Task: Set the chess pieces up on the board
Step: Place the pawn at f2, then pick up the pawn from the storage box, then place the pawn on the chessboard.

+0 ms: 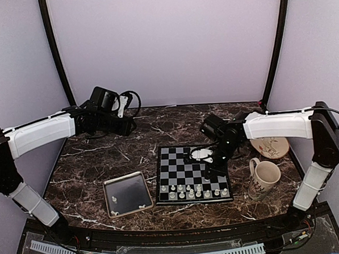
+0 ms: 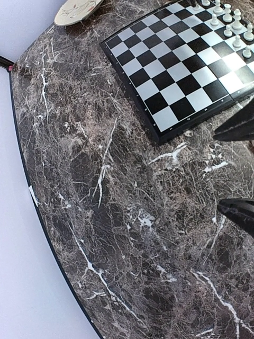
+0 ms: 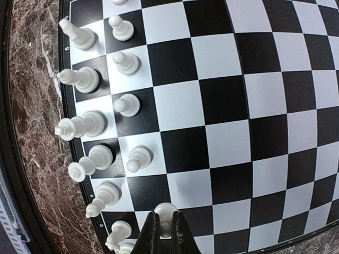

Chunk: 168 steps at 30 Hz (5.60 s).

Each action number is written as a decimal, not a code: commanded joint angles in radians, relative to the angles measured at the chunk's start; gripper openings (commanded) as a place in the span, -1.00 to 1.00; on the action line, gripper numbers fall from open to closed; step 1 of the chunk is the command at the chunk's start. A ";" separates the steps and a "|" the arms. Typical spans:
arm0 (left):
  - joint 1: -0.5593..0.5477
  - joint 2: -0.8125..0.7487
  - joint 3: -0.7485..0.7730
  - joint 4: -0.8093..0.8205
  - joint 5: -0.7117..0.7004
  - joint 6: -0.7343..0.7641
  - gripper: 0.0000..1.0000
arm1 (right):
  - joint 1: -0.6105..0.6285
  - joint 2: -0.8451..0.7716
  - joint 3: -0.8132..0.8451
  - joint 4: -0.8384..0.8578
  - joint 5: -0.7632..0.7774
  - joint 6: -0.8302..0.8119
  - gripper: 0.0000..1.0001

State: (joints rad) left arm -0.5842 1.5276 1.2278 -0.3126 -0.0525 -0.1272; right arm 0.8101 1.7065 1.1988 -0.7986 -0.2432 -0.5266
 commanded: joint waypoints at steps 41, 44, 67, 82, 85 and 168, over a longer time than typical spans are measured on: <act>0.005 0.027 0.029 -0.036 0.013 0.012 -0.23 | 0.044 0.050 -0.080 0.085 -0.010 -0.017 -0.80; 0.004 0.027 0.030 -0.036 0.015 0.012 -0.23 | 0.045 0.041 -0.086 0.087 -0.006 -0.017 -0.74; 0.004 0.000 0.013 -0.335 -0.071 -0.137 -0.26 | -0.123 -0.174 -0.099 0.071 -0.194 -0.019 -0.47; -0.065 -0.067 -0.223 -0.628 0.119 -0.314 -0.31 | -0.304 -0.316 -0.275 0.273 -0.241 -0.003 -0.47; -0.098 -0.042 -0.235 -0.635 0.133 -0.316 -0.32 | -0.312 -0.326 -0.283 0.280 -0.241 -0.003 -0.47; -0.405 0.702 0.668 -0.551 0.134 -0.029 -0.83 | -0.313 -0.318 -0.295 0.283 -0.162 -0.015 -0.46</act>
State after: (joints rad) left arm -0.9821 2.2276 1.8645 -0.8391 0.0685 -0.1677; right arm 0.5011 1.3945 0.9092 -0.5377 -0.4076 -0.5411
